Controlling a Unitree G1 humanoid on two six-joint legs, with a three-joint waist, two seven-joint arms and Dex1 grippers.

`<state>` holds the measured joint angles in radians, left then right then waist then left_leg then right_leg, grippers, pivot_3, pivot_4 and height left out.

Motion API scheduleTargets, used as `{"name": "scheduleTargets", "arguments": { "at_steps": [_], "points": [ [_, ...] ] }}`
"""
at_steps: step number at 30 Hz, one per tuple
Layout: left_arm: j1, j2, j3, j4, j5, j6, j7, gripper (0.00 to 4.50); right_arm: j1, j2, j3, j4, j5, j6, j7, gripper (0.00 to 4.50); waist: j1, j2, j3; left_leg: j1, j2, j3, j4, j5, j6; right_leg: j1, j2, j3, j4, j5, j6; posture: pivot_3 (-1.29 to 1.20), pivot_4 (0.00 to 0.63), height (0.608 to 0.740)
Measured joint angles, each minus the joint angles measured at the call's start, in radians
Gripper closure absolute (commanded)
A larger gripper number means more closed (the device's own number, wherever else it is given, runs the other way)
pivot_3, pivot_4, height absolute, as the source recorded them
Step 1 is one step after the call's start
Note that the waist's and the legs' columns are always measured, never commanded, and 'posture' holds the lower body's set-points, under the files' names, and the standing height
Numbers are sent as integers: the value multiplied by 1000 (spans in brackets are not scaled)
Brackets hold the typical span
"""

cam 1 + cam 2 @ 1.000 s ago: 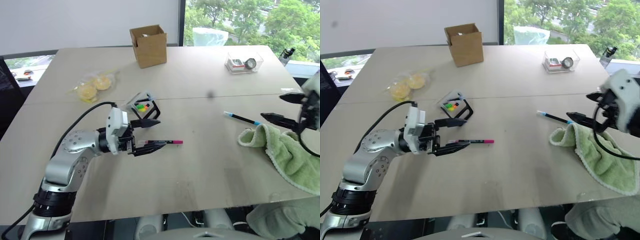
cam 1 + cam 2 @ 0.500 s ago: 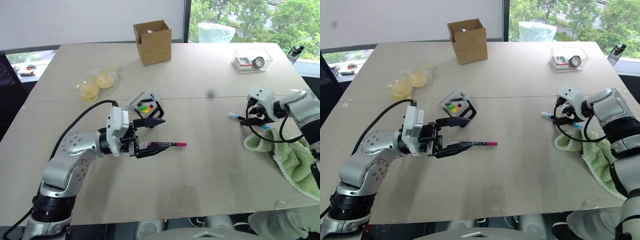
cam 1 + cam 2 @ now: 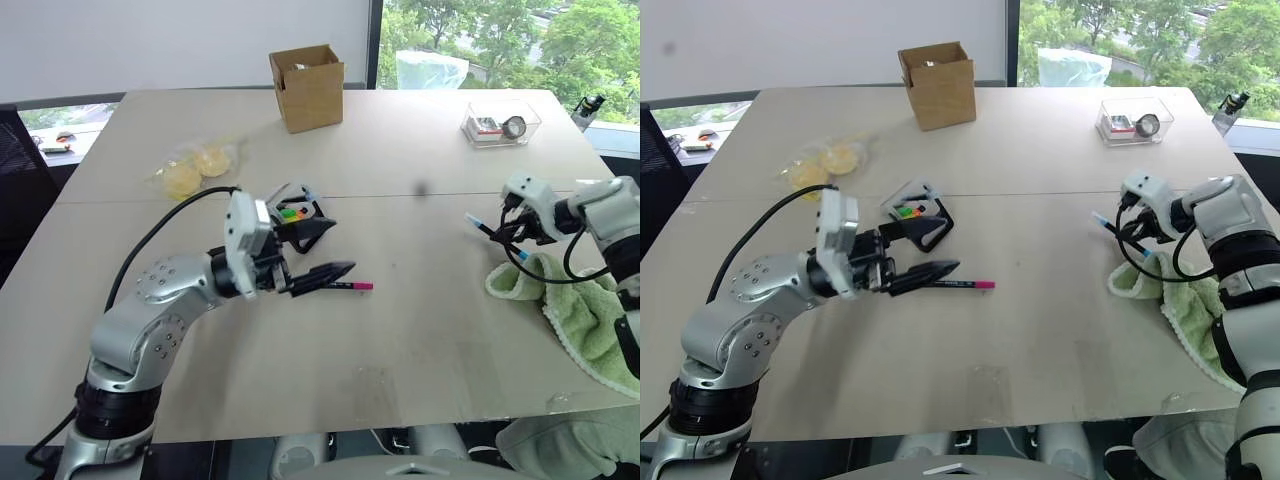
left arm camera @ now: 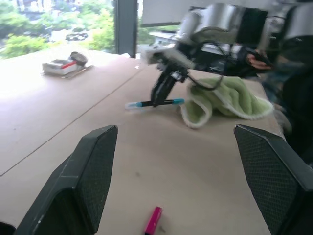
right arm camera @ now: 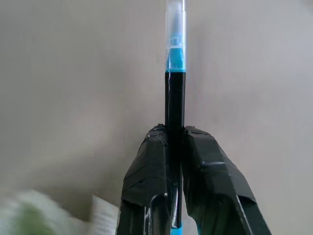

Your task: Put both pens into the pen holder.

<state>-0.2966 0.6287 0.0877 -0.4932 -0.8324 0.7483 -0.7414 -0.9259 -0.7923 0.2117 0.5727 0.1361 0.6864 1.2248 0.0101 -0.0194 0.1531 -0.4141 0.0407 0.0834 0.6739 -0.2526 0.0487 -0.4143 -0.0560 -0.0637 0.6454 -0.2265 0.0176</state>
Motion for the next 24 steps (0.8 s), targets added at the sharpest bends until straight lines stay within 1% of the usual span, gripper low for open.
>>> {"name": "scheduleTargets", "arguments": {
  "at_steps": [2,3,4,5,6,7,8,9,11,14,15,18,19,20,22,23,24],
  "points": [
    [-41,-33,3,5,-77,81,69,561,33,3,-91,-134,75,105,-16,4419,2,0,0,-1,0,-3,-1,0,0,0,-2,-1,0,0,0,0,150,740],
    [-80,-77,5,20,-135,138,135,561,64,20,-160,-256,139,195,-43,4419,4,0,0,-1,0,-3,-1,0,0,0,-3,-2,0,0,0,0,150,740],
    [-106,-111,6,35,-163,164,176,561,87,35,-207,-341,174,250,-67,4419,6,0,0,-1,0,-5,-1,0,0,0,-3,-3,0,0,0,0,150,740],
    [-157,-201,11,75,-222,197,264,561,134,86,-293,-518,244,366,-129,4419,11,0,0,-2,0,-6,-1,0,0,1,-4,-5,0,0,0,0,150,740],
    [-203,-289,12,113,-275,216,346,561,163,157,-347,-676,316,466,-186,4419,11,0,0,-2,0,-7,-1,0,0,1,-4,-6,0,0,0,0,150,740],
    [-224,-319,8,126,-305,229,390,561,176,192,-359,-758,361,525,-217,4419,8,0,0,-2,-2,-7,-1,0,-1,1,-5,-6,0,0,0,0,150,740],
    [-236,-335,9,134,-321,236,415,561,189,210,-377,-804,387,563,-238,4419,7,0,0,-2,-2,-7,-1,0,0,2,-6,-5,0,0,0,0,150,740],
    [-259,-361,21,159,-352,247,462,561,219,252,-435,-900,430,644,-295,4419,6,0,0,-2,-3,-7,-1,0,0,2,-6,-6,0,0,0,0,150,740],
    [-279,-366,30,183,-367,250,490,561,238,299,-473,-989,482,720,-344,4419,4,0,0,-1,-4,-6,0,0,0,2,-6,-5,1,0,0,0,150,740],
    [-306,-365,29,208,-376,260,492,561,242,362,-519,-1090,551,801,-414,4419,2,0,0,0,-4,-6,0,0,0,2,0,-4,1,0,0,0,150,740],
    [-318,-366,29,219,-387,264,492,818,242,381,-530,-1111,573,819,-439,4474,2,0,0,0,-4,-6,0,0,0,2,1,-4,1,0,0,0,150,740],
    [-334,-364,30,231,-393,268,488,1710,243,386,-532,-1127,595,837,-469,4500,3,0,0,0,-4,-6,0,0,0,2,1,-4,2,0,0,0,150,740],
    [-336,-358,29,233,-407,279,475,2160,252,386,-535,-1141,612,838,-494,4500,3,0,0,0,-4,-6,0,0,0,2,1,-3,2,0,0,0,150,740],
    [-336,-355,28,233,-411,285,469,2503,256,386,-535,-1144,621,838,-503,4500,3,0,0,0,-4,-6,0,0,0,2,1,-3,1,0,0,0,150,740],
    [-336,-353,24,233,-422,295,459,3495,263,385,-535,-1146,639,837,-518,4500,3,0,0,0,-4,-6,0,0,0,2,1,-3,1,0,0,0,150,740],
    [-336,-353,22,233,-427,297,458,3846,266,385,-535,-1147,651,836,-524,4500,3,0,0,0,-4,-6,0,0,0,2,1,-3,1,0,0,0,150,740],
    [-336,-352,22,233,-428,297,457,4360,268,384,-535,-1148,658,835,-531,4500,3,0,0,0,-4,-6,0,0,0,2,1,-3,1,0,0,0,150,740]
  ]
}}
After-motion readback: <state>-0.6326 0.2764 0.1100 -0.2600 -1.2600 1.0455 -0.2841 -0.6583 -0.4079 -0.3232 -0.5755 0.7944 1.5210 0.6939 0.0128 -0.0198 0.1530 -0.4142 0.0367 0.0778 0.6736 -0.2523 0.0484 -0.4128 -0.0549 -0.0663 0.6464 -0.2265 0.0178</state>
